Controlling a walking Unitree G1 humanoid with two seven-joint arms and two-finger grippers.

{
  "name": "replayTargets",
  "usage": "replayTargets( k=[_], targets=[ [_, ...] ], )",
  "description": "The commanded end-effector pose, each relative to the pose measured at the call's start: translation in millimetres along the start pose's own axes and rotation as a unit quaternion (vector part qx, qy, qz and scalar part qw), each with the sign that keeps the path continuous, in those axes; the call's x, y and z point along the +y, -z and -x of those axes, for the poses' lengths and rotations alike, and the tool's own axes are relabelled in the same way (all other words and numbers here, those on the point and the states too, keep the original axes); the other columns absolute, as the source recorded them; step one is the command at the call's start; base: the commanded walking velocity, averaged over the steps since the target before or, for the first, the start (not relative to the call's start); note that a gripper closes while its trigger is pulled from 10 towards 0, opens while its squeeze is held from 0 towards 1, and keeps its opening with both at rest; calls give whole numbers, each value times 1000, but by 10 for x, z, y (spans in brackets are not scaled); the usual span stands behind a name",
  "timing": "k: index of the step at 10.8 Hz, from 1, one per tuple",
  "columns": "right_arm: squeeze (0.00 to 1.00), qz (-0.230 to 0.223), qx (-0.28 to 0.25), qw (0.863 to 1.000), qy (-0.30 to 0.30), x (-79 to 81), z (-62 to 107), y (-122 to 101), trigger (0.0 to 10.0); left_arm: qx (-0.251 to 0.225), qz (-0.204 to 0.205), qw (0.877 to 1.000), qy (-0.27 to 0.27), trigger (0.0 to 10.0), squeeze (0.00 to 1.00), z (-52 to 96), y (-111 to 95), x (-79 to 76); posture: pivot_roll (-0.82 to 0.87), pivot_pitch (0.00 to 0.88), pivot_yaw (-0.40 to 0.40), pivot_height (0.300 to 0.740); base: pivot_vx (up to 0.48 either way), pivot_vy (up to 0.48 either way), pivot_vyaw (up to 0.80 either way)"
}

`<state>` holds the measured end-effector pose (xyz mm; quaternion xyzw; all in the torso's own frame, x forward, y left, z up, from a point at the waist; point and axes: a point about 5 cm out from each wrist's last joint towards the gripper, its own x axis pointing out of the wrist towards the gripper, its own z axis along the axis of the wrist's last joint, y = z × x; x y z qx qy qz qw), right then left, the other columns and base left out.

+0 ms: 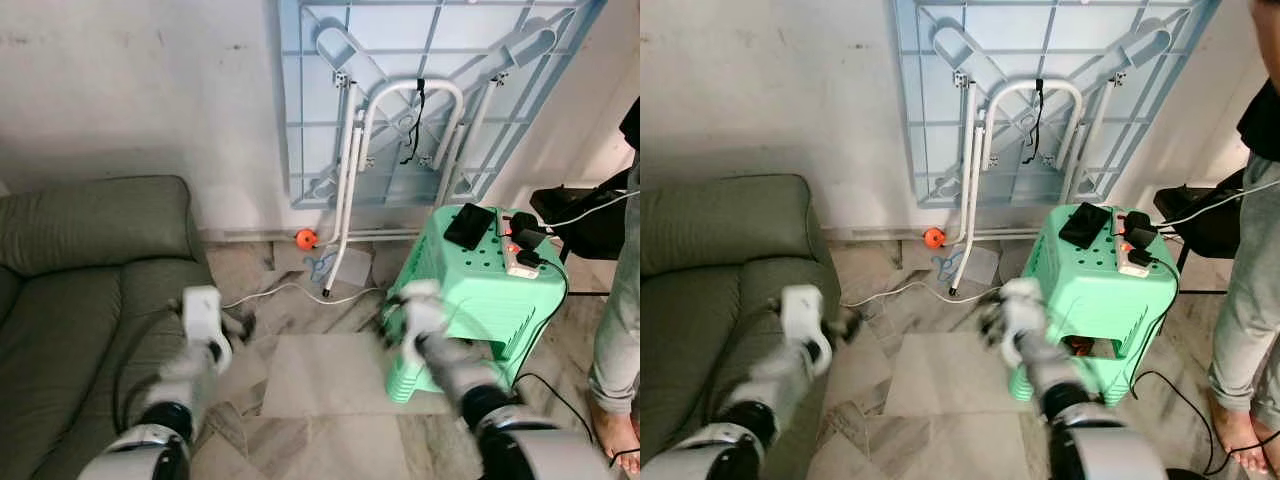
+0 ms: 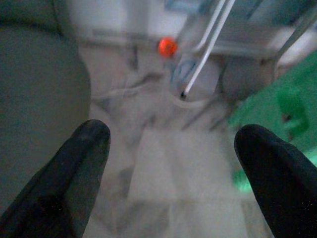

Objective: Move the pillow to the sofa

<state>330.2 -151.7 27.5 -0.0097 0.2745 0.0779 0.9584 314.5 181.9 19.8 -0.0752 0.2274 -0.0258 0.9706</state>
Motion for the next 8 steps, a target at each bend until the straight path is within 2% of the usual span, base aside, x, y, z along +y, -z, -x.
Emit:
replayTargets(
  k=[1,2,3,4,5,6,7,8],
  targets=[
    [0,-4,-31,999,-11,-25,13,-77,10000,-33,13,999,6,10000,0,52,-63,104,-121,0,20,740,0,0,0],
    [0,1,-54,998,-12,-93,68,-85,10000,-65,18,998,14,10000,0,161,-105,176,-134,0,15,740,0,0,0],
    [0,4,-89,996,-16,-151,228,-69,10000,-97,8,995,36,10000,0,349,-119,195,-136,0,10,740,0,0,0],
    [0,5,-113,993,-8,-207,453,-13,10000,-110,-12,992,61,10000,0,627,-42,184,-130,0,9,740,0,0,0],
    [0,-25,-142,989,27,-302,649,5,10000,-116,-17,991,64,10000,0,809,30,193,-132,0,10,740,0,0,0],
    [0,-75,-165,983,39,-370,859,18,10000,-121,-26,990,61,10000,0,980,72,190,-145,2,11,740,0,0,0],
    [0,-47,-156,982,96,-486,976,76,10000,-128,-42,990,47,10000,0,1025,76,202,-149,3,12,740,0,0,0],
    [0,-67,-143,983,90,-479,1063,118,10000,-128,-39,990,50,10000,0,1053,44,191,-154,3,7,740,0,0,0]
  ],
)
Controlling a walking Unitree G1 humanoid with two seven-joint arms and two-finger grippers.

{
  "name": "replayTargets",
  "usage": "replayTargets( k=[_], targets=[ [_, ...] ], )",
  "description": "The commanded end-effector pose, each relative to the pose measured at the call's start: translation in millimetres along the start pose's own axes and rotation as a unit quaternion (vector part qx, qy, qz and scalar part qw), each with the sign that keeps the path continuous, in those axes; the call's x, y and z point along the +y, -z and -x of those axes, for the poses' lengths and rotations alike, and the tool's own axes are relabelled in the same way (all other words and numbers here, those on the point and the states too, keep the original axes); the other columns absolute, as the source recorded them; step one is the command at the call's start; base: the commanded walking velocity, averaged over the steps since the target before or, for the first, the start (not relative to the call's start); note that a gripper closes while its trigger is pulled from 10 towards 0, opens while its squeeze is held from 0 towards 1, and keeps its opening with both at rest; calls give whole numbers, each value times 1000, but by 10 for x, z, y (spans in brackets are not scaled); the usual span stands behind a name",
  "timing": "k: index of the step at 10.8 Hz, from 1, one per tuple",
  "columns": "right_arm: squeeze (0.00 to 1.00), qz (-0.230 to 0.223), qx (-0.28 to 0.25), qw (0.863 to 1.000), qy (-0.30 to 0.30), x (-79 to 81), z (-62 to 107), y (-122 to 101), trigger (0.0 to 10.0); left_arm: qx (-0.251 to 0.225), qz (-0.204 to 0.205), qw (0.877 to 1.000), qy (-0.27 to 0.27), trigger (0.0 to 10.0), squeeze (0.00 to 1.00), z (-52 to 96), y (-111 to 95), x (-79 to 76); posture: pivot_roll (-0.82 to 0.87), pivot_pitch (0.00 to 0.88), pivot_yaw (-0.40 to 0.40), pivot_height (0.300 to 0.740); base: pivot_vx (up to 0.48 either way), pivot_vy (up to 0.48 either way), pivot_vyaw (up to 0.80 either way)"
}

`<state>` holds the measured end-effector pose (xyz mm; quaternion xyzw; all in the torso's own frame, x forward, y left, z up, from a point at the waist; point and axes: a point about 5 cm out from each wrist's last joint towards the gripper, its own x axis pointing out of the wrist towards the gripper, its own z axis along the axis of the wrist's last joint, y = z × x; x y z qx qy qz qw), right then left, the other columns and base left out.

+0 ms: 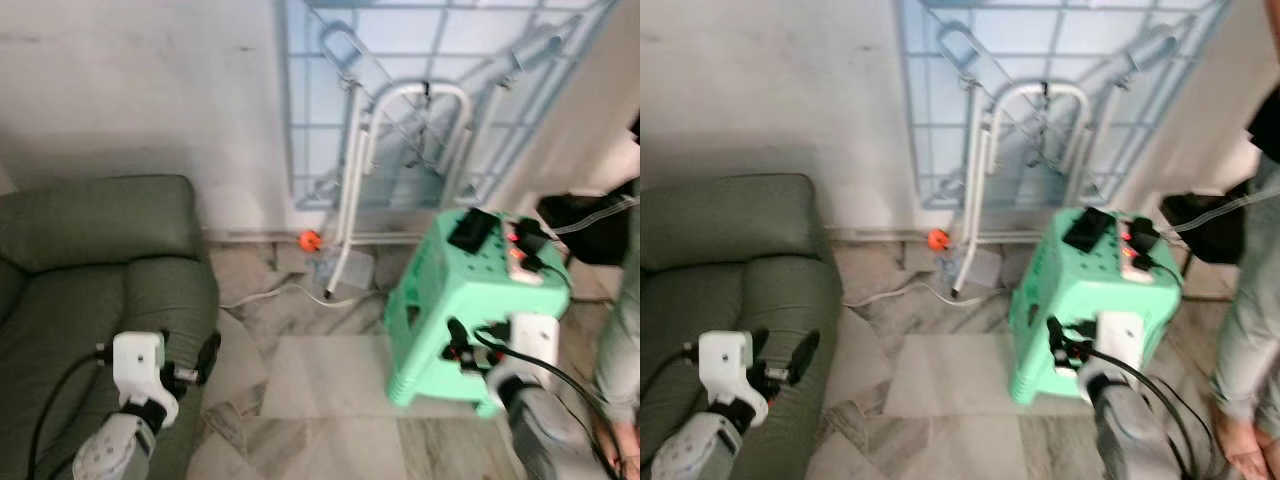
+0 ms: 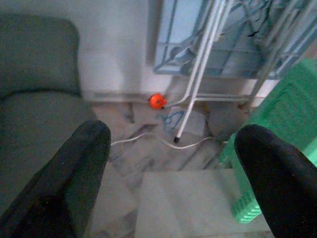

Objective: Move the pillow to the sofa

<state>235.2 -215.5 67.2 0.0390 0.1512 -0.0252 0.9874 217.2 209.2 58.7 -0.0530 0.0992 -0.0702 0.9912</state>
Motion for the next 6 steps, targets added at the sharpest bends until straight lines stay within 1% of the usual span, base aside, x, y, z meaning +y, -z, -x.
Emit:
replayTargets(
  k=[1,2,4,5,6],
  targets=[
    [0,6,-10,1000,-7,31,56,-106,10000,-5,-12,1000,4,10000,0,8,-86,-18,-154,0,2,740,0,0,0],
    [0,10,-8,1000,-11,46,94,-136,10000,-6,-14,1000,7,10000,0,12,-112,-37,-155,0,-2,740,0,0,0],
    [0,25,-15,999,-16,76,101,-208,10000,-12,-24,1000,11,10000,0,-26,-148,-83,-162,0,-3,740,0,0,0],
    [0,37,-17,999,-21,89,101,-242,10000,-12,-26,1000,12,10000,0,-39,-163,-99,-162,0,-3,740,0,0,587],
    [0,42,-16,999,-25,109,98,-261,10000,-12,-26,1000,13,10000,0,-70,-180,-114,-167,0,-2,740,0,0,800]
  ],
)
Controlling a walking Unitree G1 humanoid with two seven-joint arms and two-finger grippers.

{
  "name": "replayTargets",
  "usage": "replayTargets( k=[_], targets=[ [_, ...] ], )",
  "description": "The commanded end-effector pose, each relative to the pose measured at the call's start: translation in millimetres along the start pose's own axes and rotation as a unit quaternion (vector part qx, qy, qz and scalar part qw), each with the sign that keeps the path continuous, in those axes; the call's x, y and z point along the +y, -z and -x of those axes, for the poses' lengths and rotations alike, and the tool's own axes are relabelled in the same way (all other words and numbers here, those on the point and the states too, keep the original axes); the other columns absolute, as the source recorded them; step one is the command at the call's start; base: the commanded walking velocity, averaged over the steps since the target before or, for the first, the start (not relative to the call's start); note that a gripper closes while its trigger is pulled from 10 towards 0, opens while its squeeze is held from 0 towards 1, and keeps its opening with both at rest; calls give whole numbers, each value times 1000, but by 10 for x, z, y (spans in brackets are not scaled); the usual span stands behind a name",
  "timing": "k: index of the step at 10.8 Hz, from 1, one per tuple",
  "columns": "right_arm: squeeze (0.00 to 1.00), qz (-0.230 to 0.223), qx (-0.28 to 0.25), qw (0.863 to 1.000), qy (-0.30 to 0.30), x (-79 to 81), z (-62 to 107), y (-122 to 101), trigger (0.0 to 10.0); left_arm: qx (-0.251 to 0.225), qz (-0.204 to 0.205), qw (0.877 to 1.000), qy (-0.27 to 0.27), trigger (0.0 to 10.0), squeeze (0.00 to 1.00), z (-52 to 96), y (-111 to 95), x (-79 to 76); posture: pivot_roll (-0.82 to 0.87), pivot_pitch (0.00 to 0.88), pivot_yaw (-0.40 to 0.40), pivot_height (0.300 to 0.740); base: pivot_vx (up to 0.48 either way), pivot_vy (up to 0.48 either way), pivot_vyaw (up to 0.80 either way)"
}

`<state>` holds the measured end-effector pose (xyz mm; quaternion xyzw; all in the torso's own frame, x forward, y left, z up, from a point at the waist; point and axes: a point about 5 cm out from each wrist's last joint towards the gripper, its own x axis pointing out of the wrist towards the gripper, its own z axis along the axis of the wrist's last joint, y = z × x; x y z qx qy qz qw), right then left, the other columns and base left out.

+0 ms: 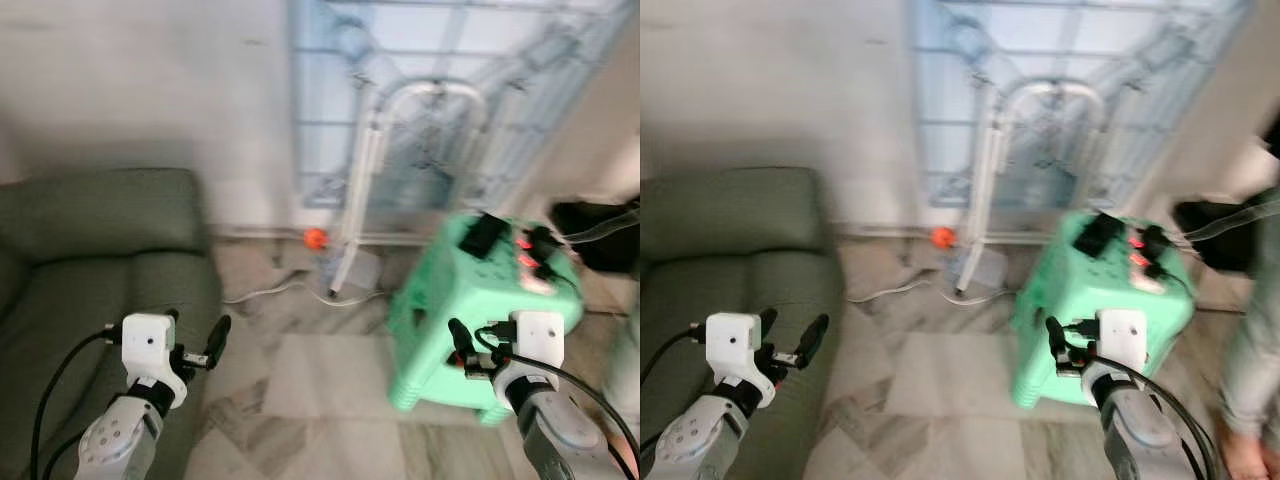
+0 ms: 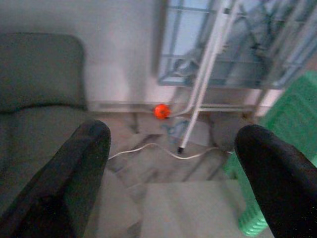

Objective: Move the pillow to the sofa

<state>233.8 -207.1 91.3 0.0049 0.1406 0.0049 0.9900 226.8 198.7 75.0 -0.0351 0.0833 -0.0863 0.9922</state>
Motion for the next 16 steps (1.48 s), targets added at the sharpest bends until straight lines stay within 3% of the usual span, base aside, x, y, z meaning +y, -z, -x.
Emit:
replayTargets(
  k=[1,5,16],
  targets=[
    [0,4,-4,1000,-2,21,4,-52,10000,-1,-7,1000,-3,10000,0,-25,-35,-6,-164,0,-2,740,0,0,800],
    [0,7,3,1000,-8,61,3,-41,10000,-10,-17,1000,1,10000,0,-108,-84,-88,-166,0,-1,740,0,0,800],
    [0,15,-4,1000,-19,123,-3,-78,10000,-27,-47,998,-23,10000,0,-204,-171,-63,-175,0,12,740,0,0,800]
  ],
)
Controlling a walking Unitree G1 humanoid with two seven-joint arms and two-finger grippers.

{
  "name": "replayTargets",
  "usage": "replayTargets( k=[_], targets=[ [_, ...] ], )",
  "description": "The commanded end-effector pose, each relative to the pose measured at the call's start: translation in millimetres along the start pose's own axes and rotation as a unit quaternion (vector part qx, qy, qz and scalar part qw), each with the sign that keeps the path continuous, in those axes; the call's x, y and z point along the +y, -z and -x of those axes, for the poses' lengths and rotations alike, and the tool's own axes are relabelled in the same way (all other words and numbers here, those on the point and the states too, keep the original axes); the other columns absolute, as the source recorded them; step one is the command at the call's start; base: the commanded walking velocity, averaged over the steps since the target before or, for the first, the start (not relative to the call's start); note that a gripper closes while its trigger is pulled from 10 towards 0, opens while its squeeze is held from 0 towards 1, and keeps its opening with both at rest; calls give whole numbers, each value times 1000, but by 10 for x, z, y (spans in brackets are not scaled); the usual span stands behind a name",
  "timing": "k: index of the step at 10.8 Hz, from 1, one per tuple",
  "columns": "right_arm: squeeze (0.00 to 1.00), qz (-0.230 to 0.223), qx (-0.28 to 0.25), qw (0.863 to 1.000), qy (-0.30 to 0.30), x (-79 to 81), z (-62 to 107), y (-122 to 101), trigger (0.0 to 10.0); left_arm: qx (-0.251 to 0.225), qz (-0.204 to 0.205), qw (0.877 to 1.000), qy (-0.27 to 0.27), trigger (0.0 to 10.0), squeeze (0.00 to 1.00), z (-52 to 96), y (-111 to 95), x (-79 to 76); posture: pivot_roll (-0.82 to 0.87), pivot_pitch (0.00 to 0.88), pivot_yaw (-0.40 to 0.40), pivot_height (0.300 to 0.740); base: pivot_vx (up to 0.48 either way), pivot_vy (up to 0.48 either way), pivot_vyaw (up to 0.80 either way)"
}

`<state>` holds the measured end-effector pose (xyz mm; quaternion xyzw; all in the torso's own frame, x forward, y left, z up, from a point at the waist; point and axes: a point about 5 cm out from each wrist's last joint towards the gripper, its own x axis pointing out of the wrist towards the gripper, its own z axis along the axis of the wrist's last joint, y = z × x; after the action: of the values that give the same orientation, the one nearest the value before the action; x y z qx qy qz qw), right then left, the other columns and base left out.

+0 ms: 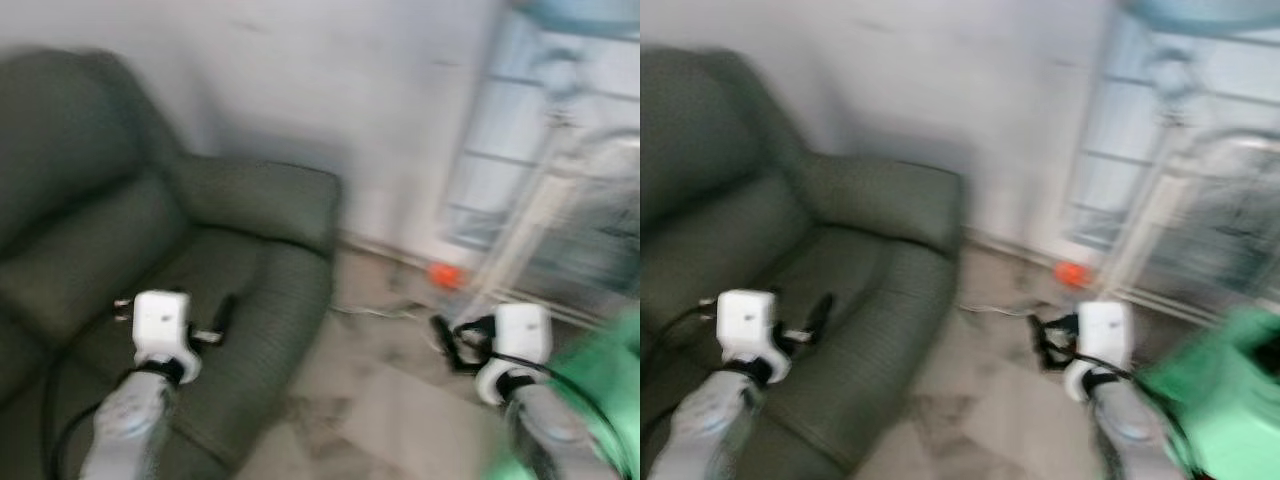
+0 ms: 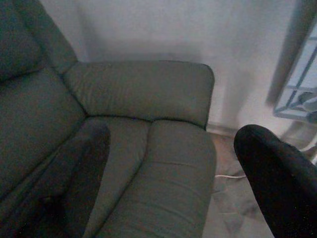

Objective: Move the pillow to the sofa

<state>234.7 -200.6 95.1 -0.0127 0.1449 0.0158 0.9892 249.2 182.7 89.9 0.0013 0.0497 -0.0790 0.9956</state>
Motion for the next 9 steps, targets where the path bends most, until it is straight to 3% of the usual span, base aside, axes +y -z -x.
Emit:
replayTargets(
  k=[1,6,9],
  targets=[
    [0,-4,-10,1000,-11,58,-9,-43,10000,4,-9,1000,-15,10000,0,11,6,74,-175,0,14,740,0,0,800],
    [0,-2,-12,1000,-15,78,-11,-53,10000,7,-2,1000,-21,10000,0,-22,12,73,-177,0,15,740,0,0,800],
    [0,0,-11,1000,-17,79,-12,-47,10000,11,-20,999,-30,10000,0,-24,16,92,-173,0,11,740,0,0,800]
  ],
)
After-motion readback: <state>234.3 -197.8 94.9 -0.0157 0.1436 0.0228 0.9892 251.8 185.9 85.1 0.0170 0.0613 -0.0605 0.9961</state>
